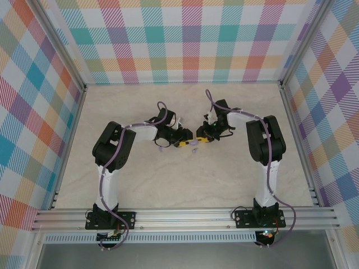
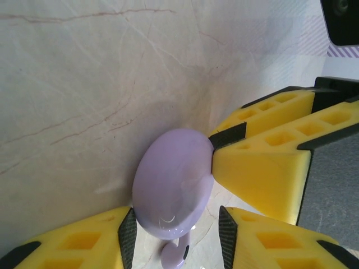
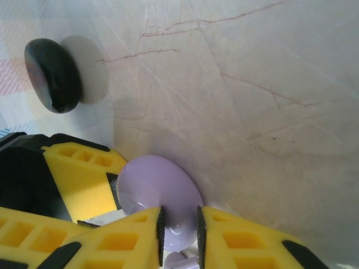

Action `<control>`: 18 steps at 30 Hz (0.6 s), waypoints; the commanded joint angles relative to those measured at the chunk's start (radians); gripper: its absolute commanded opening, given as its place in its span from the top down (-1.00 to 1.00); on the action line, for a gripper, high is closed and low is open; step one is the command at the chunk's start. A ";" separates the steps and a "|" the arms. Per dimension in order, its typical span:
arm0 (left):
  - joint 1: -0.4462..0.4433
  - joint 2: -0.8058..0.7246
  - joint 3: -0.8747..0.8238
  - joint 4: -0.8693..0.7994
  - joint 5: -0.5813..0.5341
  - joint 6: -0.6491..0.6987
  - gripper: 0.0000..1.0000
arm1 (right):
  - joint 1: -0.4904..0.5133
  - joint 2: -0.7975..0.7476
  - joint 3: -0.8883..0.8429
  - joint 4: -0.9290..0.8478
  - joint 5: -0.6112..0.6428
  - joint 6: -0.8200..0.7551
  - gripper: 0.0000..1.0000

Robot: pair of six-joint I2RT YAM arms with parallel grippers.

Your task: Insert the wireless bluetooth earbuds into the charging case

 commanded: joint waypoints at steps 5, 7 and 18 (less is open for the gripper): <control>-0.020 0.032 -0.002 0.105 0.020 -0.060 0.15 | 0.008 0.008 -0.032 0.013 -0.011 0.011 0.53; -0.021 0.036 -0.001 0.119 0.024 -0.071 0.18 | 0.008 0.007 -0.033 0.012 -0.010 0.009 0.53; -0.021 0.049 0.013 0.088 -0.004 -0.055 0.32 | 0.008 -0.009 -0.032 0.008 -0.008 0.003 0.53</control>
